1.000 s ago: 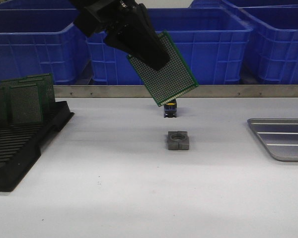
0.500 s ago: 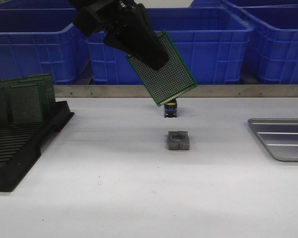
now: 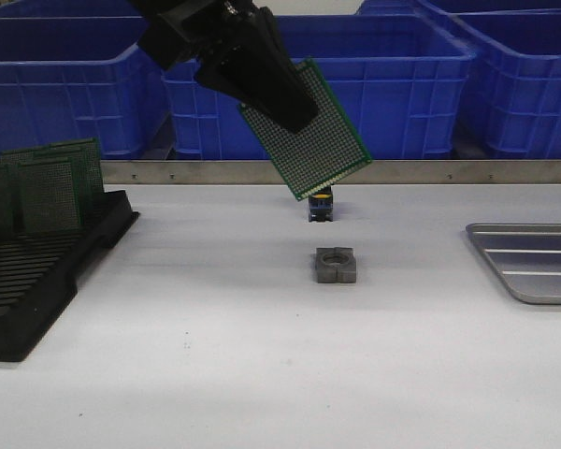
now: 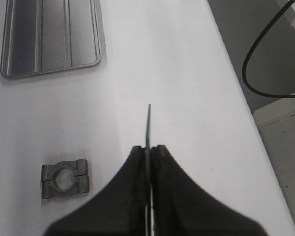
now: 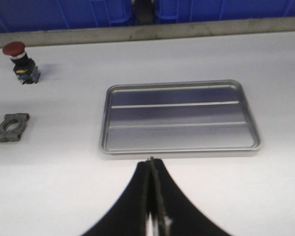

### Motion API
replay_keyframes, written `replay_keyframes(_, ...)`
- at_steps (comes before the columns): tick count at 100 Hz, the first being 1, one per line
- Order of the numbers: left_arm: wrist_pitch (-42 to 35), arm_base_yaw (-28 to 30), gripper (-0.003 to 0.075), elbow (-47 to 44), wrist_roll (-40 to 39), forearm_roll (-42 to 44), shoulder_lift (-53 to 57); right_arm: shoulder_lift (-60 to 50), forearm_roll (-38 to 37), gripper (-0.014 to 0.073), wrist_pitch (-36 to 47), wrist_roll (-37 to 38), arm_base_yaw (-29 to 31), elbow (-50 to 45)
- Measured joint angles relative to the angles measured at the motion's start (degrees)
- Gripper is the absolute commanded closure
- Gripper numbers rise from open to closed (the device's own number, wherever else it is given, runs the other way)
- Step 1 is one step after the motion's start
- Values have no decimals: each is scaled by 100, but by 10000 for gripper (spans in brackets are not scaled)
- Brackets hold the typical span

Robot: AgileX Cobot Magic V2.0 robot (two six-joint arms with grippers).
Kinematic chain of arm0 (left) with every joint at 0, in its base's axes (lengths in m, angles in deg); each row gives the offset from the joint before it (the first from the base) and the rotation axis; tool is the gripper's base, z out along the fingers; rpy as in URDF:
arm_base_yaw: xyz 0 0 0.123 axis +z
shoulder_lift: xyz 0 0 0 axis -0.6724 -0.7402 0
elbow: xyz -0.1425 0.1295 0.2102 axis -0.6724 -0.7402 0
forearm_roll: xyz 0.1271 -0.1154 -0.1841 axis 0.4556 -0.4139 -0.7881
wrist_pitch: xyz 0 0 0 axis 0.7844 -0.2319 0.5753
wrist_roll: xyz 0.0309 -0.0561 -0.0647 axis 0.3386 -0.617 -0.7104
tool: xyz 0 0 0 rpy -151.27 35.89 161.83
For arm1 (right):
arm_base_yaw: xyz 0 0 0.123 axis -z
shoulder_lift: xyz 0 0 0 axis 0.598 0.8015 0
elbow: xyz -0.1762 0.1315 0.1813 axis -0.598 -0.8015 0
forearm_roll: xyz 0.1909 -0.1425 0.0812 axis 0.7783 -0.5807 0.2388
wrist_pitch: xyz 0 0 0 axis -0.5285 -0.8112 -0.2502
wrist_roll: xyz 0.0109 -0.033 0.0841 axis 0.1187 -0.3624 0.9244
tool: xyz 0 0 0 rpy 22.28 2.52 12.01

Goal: Place circuit board on tray

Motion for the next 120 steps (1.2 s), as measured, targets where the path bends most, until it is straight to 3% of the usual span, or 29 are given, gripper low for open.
replay_keyframes(12, 0, 0, 741, 0, 0, 0, 0, 834, 497, 535, -3, -380, -473, 338)
replay_keyframes(28, 0, 0, 741, 0, 0, 0, 0, 1835, 1025, 88, 77, -840, -1391, 879)
replay_keyframes(32, 0, 0, 741, 0, 0, 0, 0, 2047, 1089, 5, 134, -937, -1600, 1000)
replay_keyframes(37, 0, 0, 741, 0, 0, 0, 0, 2353, 1126, -36, 210, -1069, -1891, 1171)
replay_keyframes(68, 0, 0, 741, 0, 0, 0, 0, 4184, 1192, -36, 705, -2196, -3371, 2132)
replay_keyframes(95, 0, 0, 741, 0, 0, 0, 0, 5129, 1194, -24, 1154, -2610, -3715, 2598)
replay_keyframes(110, 0, 0, 741, 0, 0, 0, 0, 5435, 1194, 131, 1332, -2623, -3715, 2743)
replay_keyframes(120, 0, 0, 741, 0, 0, 0, 0, 5502, 1194, 351, 1400, -2623, -3715, 2763)
